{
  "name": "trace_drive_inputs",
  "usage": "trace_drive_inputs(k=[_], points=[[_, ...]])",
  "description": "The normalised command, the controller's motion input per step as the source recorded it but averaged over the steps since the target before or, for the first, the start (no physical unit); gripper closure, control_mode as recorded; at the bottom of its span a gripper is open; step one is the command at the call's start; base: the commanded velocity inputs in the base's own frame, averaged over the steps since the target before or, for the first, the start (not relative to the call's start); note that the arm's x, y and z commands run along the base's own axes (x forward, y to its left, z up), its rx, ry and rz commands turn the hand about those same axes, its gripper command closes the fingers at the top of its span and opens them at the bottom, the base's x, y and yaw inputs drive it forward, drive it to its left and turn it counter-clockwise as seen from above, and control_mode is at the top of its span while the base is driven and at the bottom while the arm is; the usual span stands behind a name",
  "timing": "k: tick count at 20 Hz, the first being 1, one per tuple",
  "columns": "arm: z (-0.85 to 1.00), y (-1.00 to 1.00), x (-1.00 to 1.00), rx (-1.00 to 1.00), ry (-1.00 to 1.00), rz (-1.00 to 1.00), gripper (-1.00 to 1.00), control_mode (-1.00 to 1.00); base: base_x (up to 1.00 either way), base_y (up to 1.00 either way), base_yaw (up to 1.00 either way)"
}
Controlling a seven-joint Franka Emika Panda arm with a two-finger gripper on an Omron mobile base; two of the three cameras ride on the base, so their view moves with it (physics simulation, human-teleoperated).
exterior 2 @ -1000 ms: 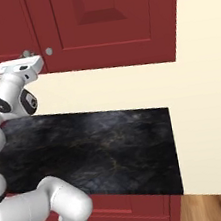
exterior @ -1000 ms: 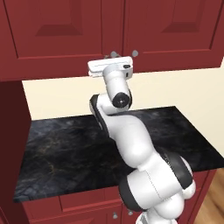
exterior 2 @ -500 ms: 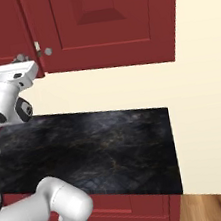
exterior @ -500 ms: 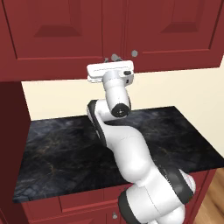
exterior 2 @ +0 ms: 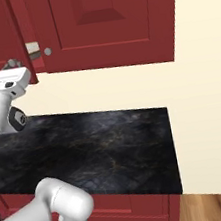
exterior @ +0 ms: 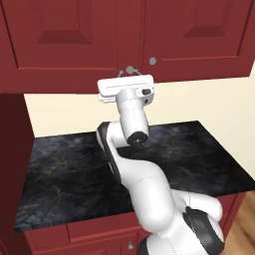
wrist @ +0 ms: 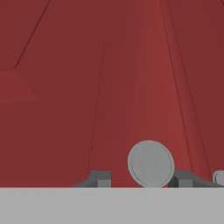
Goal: Move the bowls from the cabinet to the plates on the dining table.
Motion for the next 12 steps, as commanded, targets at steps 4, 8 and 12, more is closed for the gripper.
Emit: trace_drive_inputs(k=[4, 8, 12], points=[[0.06, 0.76, -0.65, 0.00, 0.00, 0.00, 1.00, -1.00, 0.00, 0.00, 0.00], [0.11, 0.77, -0.78, 0.00, 0.00, 0.01, 1.00, -1.00, 0.00, 0.00, 0.00], [0.15, 0.71, -0.88, 0.00, 0.00, 0.03, 1.00, -1.00, 0.00, 0.00, 0.00]])
